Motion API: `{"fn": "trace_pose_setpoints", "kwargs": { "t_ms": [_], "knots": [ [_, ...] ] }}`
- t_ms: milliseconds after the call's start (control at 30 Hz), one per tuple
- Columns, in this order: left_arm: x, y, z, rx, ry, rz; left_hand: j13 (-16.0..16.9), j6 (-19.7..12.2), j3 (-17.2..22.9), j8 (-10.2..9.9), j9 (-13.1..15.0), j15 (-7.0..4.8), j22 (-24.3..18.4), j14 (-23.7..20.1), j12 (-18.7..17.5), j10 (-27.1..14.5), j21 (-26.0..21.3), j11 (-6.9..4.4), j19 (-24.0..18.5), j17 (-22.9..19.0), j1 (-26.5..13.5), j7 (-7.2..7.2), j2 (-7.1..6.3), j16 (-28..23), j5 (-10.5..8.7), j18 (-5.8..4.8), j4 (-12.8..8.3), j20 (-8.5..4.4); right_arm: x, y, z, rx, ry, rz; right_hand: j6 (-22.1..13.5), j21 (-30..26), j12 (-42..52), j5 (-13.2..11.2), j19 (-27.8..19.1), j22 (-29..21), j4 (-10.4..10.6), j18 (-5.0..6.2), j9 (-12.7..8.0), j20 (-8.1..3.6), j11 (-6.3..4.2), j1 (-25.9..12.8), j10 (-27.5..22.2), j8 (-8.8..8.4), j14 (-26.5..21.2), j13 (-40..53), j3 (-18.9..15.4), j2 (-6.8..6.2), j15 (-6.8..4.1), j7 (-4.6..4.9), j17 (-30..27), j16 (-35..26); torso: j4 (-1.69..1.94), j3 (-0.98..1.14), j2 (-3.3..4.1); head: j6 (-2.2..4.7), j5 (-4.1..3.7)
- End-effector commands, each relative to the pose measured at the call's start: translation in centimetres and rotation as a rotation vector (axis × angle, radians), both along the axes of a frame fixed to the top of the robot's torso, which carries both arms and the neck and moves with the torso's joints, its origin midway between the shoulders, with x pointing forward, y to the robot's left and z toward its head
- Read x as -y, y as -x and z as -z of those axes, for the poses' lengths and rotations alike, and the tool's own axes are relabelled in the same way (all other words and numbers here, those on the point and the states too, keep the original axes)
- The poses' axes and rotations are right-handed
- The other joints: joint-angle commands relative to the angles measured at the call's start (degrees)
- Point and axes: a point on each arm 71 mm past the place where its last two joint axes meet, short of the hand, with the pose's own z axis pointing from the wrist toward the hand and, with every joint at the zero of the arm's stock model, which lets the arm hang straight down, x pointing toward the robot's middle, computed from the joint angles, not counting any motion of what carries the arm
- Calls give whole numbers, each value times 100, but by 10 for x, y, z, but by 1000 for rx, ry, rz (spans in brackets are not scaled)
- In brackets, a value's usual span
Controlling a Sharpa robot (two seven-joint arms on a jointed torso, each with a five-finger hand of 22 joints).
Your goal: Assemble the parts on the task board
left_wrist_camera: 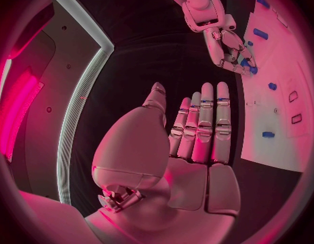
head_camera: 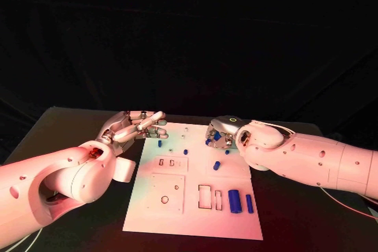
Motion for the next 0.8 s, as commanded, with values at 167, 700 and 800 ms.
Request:
{"fn": "trace_pose_setpoints", "kwargs": {
  "t_ms": [167,700,800],
  "knots": [
    [2,1,-3,7,15,24,-9,-39,-40,-38,-7,26,-7,-2,-34,-24,-16,4,27,8,-14,11,36,-39,13,70,3,2,-2,-1,3,-15,17,-6,41,36,38,-25,27,28,8,-57,15,24,-6,88,55,14,181,8,69,6,37,-5,10,35,4,0,3,-12,-14],
    [1,0,-3,3,12,24,-10,-41,-41,-42,-8,28,-10,-5,-38,-28,-18,6,26,11,-13,13,43,-42,13,70,1,3,-4,-2,6,-31,16,-4,94,70,74,-72,34,84,36,-61,36,19,-29,109,131,25,175,25,136,27,24,-23,38,79,10,-3,5,-29,-24],
    [1,0,-3,2,11,25,-10,-44,-42,-46,-9,30,-11,-8,-42,-32,-20,8,25,13,-14,15,47,-44,12,70,1,3,-3,-3,7,-39,20,-1,113,83,85,-73,38,103,40,-63,44,15,-35,125,155,30,173,30,165,38,18,-27,45,92,12,-7,8,-33,-27]
  ]
}}
